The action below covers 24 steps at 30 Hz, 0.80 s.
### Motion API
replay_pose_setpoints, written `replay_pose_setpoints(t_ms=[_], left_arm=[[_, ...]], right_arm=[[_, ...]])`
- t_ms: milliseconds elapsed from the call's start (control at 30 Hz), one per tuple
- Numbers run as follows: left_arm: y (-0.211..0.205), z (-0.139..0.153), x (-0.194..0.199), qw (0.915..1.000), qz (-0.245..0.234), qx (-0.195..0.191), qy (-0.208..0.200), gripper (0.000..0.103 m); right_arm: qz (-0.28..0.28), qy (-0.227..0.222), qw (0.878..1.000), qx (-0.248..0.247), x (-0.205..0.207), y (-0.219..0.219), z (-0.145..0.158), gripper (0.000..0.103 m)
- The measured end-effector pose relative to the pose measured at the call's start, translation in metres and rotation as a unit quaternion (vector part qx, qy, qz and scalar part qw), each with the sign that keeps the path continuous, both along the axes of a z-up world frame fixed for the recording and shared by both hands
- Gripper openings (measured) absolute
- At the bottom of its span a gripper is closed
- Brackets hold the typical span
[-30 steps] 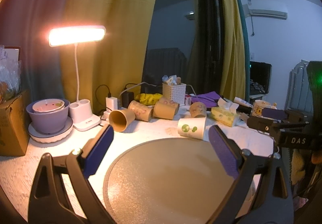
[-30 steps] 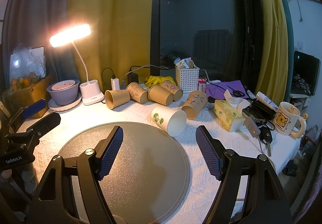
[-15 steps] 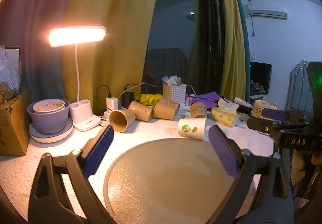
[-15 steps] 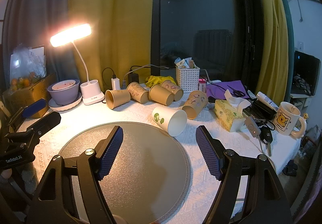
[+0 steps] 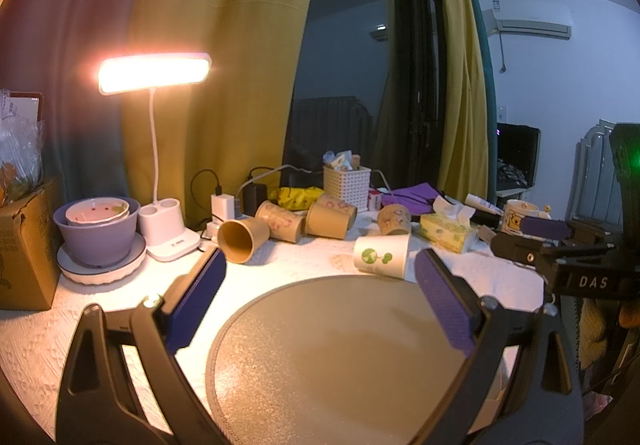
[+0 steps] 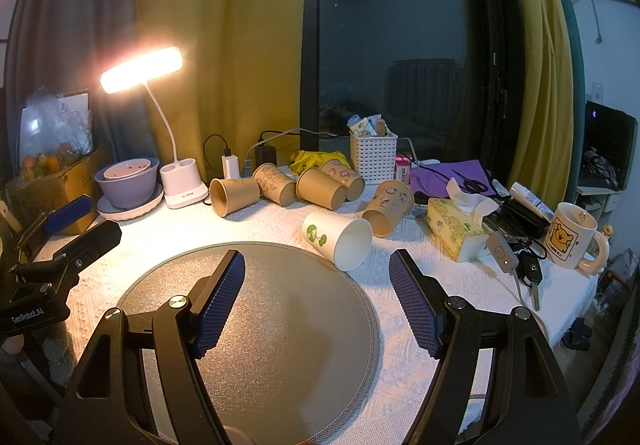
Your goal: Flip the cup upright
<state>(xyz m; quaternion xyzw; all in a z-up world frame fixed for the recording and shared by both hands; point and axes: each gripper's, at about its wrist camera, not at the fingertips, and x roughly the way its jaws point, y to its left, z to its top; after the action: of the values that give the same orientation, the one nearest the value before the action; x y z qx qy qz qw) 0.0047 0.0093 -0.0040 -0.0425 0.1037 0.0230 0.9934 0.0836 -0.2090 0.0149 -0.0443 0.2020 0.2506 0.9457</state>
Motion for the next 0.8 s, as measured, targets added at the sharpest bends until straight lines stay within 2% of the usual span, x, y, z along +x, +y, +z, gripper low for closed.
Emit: replay_pose_setpoints(t_ms=[800], left_arm=[[0.0011, -0.0006, 0.0003, 1.0000, 0.002, 0.001, 0.003, 0.096]], right_arm=[[0.004, 0.002, 1.000, 0.003, 0.0034, 0.0017, -0.0013, 0.078]])
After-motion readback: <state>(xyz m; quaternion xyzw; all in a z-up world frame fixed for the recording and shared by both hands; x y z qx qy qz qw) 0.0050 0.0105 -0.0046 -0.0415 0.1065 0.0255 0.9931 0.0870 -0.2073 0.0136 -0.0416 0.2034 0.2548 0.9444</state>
